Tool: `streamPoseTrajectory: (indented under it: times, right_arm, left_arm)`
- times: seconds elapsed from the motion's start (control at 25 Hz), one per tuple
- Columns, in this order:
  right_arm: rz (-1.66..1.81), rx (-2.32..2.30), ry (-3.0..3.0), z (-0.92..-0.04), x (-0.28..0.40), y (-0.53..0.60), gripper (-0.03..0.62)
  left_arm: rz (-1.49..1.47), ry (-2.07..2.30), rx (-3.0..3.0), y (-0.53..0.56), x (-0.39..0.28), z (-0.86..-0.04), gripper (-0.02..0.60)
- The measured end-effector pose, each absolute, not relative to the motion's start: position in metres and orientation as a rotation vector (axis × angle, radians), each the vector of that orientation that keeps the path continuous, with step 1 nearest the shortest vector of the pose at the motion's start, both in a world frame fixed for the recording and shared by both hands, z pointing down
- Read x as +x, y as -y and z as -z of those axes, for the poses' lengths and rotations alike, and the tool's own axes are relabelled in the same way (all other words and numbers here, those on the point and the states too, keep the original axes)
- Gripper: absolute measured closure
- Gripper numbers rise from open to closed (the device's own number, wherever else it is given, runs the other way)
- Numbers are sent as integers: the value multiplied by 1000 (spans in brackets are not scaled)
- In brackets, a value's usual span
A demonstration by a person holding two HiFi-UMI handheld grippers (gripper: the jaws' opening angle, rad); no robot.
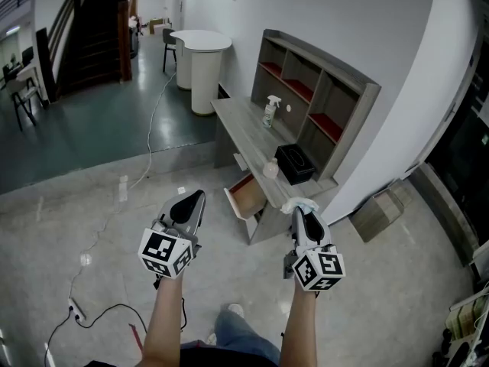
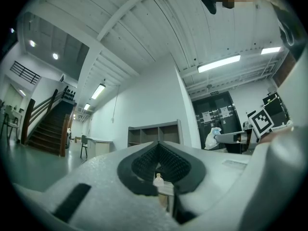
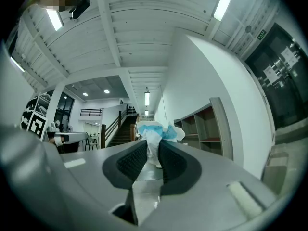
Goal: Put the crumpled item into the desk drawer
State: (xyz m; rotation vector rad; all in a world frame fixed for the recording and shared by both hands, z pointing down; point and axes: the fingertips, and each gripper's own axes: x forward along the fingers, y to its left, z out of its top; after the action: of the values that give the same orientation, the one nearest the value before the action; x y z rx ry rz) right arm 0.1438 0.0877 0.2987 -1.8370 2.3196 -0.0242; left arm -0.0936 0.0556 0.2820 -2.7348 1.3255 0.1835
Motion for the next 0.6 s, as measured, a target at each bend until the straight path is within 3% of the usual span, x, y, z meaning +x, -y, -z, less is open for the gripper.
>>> streamPoseTrajectory:
  times: [0.6]
  right_arm:
    - [49, -1823, -2328, -326, 143, 85, 507]
  left_arm:
    - [-119, -1379, -2740, 101, -100, -319, 578]
